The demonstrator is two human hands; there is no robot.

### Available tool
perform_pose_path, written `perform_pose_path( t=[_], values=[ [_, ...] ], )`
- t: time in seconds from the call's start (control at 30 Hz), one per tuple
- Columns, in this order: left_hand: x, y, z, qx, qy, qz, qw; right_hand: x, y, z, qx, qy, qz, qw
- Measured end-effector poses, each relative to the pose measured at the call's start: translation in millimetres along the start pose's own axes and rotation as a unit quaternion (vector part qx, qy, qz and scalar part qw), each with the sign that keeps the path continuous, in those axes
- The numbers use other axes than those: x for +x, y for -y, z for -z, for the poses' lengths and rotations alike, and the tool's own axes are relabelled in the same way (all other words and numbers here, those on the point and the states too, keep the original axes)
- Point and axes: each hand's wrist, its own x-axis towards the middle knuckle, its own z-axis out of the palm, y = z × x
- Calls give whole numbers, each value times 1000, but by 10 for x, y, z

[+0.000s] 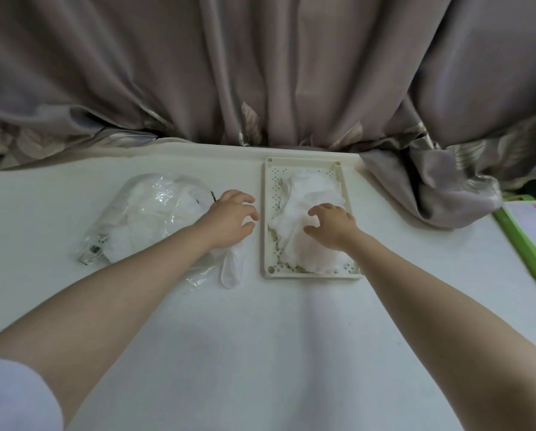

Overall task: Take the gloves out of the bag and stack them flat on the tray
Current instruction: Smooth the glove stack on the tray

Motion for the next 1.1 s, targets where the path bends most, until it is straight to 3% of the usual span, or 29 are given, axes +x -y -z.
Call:
perform_pose_path(
  t=[0.13, 0.33, 0.5, 0.6, 0.9, 1.1],
  values=[
    [194, -275, -123, -19, 45, -32, 998, 68, -129, 3, 7, 12, -16, 1000],
    [505, -534, -373, 56, 144, -80, 985, 264, -327, -41, 0, 27, -1, 1000],
    [621, -561, -477, 102, 178, -78, 976, 393, -411, -44, -75, 10, 45, 996],
    [640, -554, -512, 91, 181, -74, 976, 479, -422, 3, -81, -22, 38, 996],
    [630, -543, -509, 69, 174, -72, 980, 557, -370, 36, 46, -59, 47, 996],
    [463, -403, -284, 57, 71, -51, 994, 394, -160, 54, 89, -108, 92, 986]
  ],
)
